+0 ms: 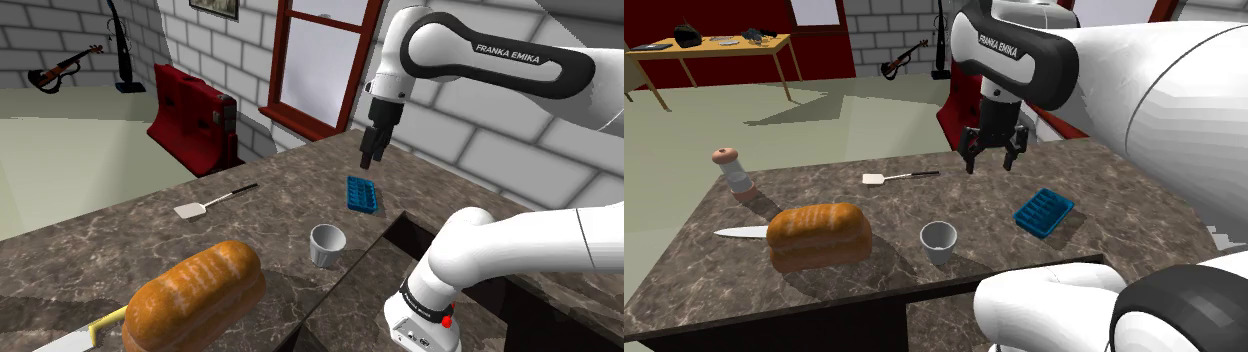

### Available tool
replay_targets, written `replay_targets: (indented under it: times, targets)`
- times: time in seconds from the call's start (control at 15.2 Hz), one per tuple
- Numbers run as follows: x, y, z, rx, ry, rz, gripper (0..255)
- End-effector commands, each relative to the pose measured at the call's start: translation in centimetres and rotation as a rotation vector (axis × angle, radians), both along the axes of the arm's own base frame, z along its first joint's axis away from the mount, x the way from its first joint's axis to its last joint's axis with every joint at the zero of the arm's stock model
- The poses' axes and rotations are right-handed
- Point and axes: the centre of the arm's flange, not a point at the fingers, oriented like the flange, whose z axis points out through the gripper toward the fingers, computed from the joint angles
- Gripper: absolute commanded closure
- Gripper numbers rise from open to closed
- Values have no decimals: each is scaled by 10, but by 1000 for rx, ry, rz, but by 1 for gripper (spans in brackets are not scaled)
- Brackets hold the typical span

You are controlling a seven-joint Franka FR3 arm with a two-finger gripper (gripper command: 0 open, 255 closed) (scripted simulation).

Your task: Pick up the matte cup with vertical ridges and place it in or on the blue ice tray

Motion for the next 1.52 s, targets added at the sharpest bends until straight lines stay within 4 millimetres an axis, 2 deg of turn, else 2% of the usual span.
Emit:
replay_targets:
  times: [0.0,0.92,1.45]
  targets:
    - [0,0,0,0,0,0,0]
    - [-7,49,-175,88,-46,-2,0]
    - [-10,58,-217,91,-47,-2,0]
